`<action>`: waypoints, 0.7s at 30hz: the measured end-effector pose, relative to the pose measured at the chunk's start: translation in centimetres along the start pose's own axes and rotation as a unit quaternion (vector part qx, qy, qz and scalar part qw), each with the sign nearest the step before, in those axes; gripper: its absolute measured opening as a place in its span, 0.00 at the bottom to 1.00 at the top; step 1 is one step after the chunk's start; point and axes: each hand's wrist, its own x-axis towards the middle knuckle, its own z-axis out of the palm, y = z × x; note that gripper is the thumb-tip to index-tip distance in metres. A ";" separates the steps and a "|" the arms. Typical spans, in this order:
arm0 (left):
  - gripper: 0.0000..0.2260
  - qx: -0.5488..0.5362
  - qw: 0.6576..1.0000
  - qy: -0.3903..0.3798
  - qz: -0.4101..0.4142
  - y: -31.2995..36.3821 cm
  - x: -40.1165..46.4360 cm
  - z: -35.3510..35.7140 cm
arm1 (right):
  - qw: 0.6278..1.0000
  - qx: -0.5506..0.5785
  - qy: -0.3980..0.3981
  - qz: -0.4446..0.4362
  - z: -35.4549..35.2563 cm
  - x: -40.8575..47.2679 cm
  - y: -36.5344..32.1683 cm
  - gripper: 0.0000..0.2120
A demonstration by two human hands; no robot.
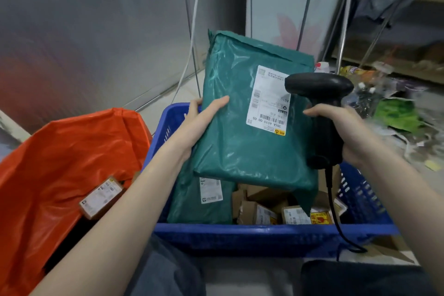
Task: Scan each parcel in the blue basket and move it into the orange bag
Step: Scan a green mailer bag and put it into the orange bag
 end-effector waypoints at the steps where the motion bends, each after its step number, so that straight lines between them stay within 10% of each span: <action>1: 0.37 -0.001 1.000 -0.007 -0.009 -0.3 0.2 0.0 | 1.000 0.002 0.004 -0.006 -0.1 0.1 0.4 0.02; 3: 0.44 -0.016 0.998 -0.024 -0.048 -0.3 0.5 0.0 | 1.000 0.000 0.004 -0.017 -0.2 0.3 1.0 0.03; 9: 0.12 -0.016 0.995 -0.072 -0.065 -0.2 1.7 -0.3 | 0.999 -0.007 -0.010 -0.042 -0.2 1.4 1.6 0.03; 21: 0.46 -0.126 0.991 -0.023 -0.049 -1.2 2.4 -0.6 | 1.000 -0.011 -0.008 -0.020 0.8 1.6 2.2 0.04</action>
